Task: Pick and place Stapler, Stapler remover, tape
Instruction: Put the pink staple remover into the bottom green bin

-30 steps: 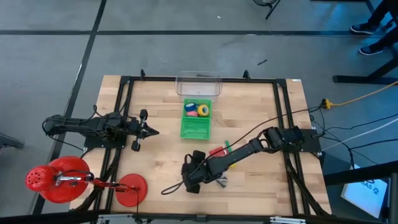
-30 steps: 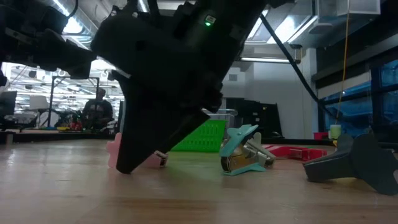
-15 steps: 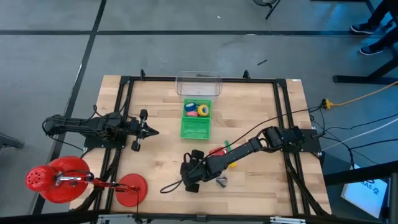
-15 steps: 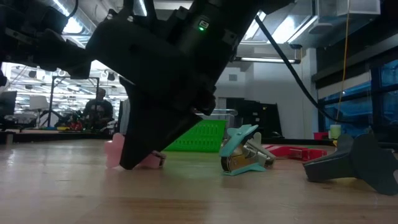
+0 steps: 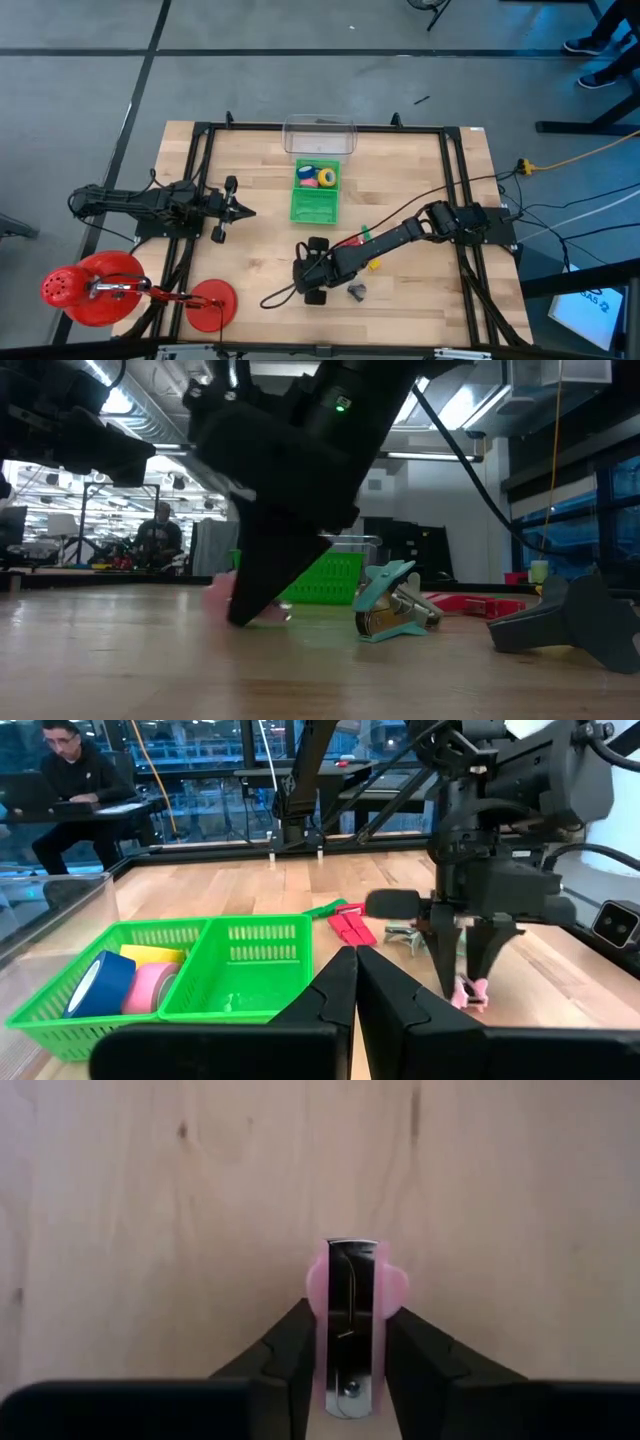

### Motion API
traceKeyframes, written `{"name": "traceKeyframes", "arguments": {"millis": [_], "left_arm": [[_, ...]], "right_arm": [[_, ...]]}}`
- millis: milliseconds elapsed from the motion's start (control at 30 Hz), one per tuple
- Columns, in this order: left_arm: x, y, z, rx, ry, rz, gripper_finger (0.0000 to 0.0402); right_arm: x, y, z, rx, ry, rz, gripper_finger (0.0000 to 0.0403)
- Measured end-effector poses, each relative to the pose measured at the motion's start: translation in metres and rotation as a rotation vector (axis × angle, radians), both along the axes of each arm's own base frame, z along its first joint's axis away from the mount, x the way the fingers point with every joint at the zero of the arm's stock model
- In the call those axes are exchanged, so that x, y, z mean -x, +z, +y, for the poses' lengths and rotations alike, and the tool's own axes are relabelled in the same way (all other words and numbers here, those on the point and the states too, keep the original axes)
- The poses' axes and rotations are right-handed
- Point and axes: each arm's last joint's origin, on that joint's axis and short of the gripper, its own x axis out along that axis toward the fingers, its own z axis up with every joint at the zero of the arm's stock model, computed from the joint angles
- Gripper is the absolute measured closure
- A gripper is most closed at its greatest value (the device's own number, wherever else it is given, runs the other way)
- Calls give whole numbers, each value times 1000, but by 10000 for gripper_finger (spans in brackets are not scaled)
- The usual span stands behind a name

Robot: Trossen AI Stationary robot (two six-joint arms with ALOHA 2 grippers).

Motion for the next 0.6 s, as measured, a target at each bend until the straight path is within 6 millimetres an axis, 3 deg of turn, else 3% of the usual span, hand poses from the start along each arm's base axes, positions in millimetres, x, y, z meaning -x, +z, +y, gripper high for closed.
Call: {"name": "traceKeyframes", "arguments": {"millis": [600], "left_arm": [[0, 0, 0, 0, 0, 2, 397]], "right_arm": [[4, 61, -29, 46, 83, -49, 313]]}}
